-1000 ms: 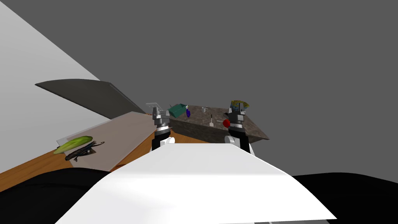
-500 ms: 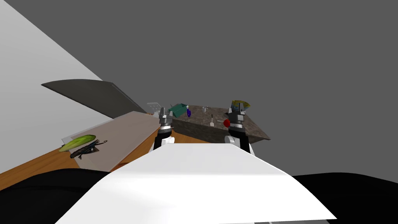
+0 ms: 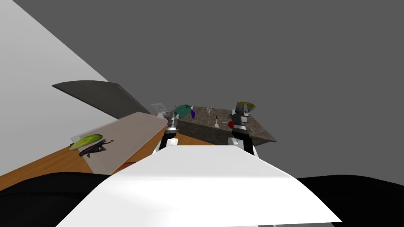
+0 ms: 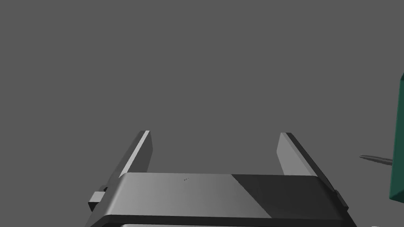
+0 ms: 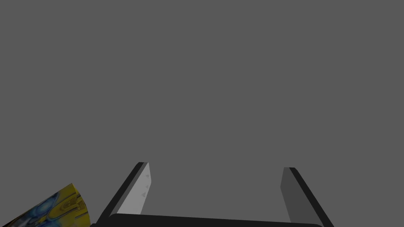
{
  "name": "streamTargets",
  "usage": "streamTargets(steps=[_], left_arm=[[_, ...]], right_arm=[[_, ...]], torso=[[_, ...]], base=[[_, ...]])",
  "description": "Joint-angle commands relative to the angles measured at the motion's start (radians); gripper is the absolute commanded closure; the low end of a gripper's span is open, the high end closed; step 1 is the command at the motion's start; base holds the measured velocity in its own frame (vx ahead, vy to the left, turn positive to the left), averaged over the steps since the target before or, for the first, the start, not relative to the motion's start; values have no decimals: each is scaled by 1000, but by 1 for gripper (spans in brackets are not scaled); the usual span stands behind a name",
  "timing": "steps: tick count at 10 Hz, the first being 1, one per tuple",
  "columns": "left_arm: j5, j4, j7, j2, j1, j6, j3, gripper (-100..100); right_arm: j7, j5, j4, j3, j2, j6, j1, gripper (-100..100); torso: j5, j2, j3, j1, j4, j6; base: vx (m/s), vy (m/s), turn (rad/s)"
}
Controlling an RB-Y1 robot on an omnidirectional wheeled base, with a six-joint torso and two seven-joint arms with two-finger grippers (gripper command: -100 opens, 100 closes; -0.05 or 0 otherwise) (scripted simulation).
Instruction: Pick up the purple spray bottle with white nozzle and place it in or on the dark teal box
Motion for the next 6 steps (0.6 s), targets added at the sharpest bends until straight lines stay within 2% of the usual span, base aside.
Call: streamTargets(steps=[1,5,6], left_arm=[[0,49,-21,27,-22,3,-11,-100],[-8,185,-75,89,-99,4,-43,-100],[-8,198,-75,89,-99,4,-43,-100]], right_arm=[[0,0,0,0,0,0,0,0],[0,0,0,0,0,0,0,0],[0,0,0,0,0,0,0,0]], torso=[[0,0,0,0,0,0],[0,0,0,0,0,0],[0,0,0,0,0,0]], base=[[-27,36,29],[-26,32,24],[-12,14,1]])
